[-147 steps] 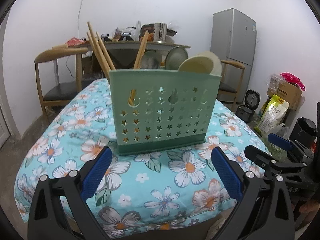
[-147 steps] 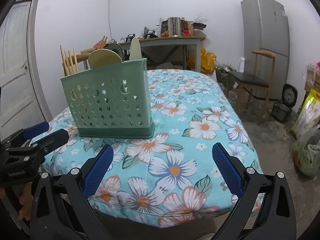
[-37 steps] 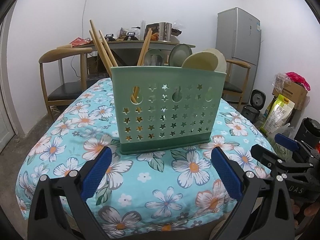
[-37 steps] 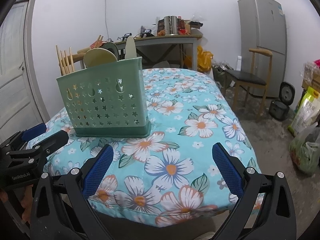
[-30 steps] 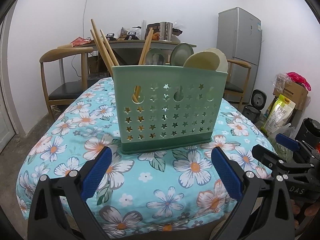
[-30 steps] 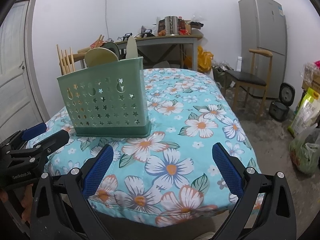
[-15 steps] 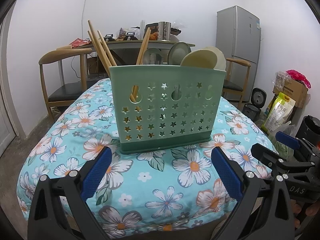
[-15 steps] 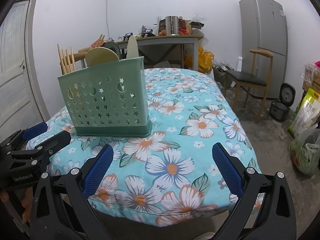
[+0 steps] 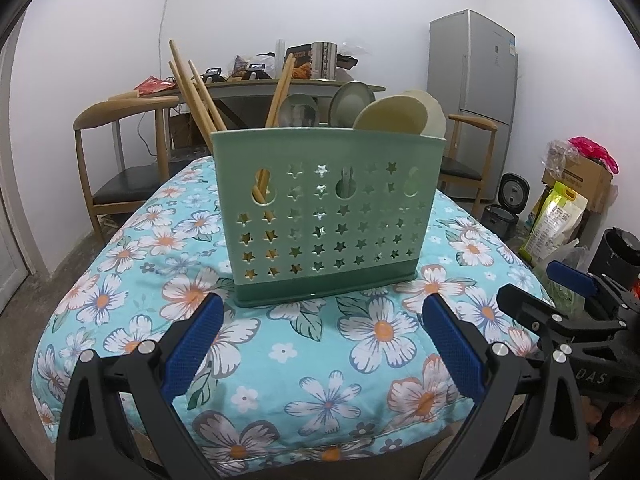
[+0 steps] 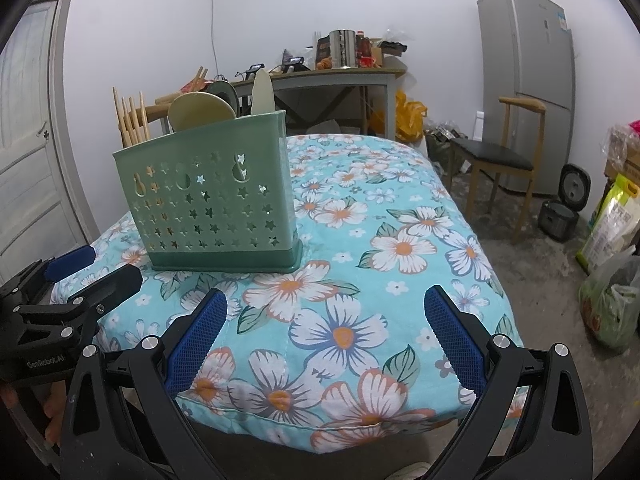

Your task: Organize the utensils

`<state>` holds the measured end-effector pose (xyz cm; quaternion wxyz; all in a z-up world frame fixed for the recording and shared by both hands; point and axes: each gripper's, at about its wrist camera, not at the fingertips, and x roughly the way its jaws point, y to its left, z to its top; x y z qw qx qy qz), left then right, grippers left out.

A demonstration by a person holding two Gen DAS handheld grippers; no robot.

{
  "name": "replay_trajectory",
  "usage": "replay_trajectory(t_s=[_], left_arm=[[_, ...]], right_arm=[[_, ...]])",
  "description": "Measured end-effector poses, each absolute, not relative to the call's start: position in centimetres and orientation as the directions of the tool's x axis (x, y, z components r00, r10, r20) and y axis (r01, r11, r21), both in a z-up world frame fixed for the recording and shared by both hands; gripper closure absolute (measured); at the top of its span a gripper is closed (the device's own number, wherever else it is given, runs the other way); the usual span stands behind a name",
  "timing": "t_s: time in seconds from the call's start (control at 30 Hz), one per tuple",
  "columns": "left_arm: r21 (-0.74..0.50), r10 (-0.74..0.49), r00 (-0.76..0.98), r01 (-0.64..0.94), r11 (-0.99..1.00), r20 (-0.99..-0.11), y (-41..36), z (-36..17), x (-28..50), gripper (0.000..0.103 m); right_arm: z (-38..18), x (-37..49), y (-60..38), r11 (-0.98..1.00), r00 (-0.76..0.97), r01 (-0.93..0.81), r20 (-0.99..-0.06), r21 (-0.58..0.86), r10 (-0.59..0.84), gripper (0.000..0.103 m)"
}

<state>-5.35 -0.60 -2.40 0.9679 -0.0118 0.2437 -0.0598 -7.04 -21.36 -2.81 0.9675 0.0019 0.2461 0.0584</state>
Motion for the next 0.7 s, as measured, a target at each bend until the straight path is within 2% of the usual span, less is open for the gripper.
replay_trajectory(t_s=[0.7], left_arm=[[-0.065, -0.119, 0.873, 0.100, 0.993, -0.473, 0.00, -2.28, -5.23, 0.006]], right_arm=[[-2.81, -7.03, -21.41, 0.993, 0.872, -0.112, -0.476, 0.036, 0.115, 0.008]])
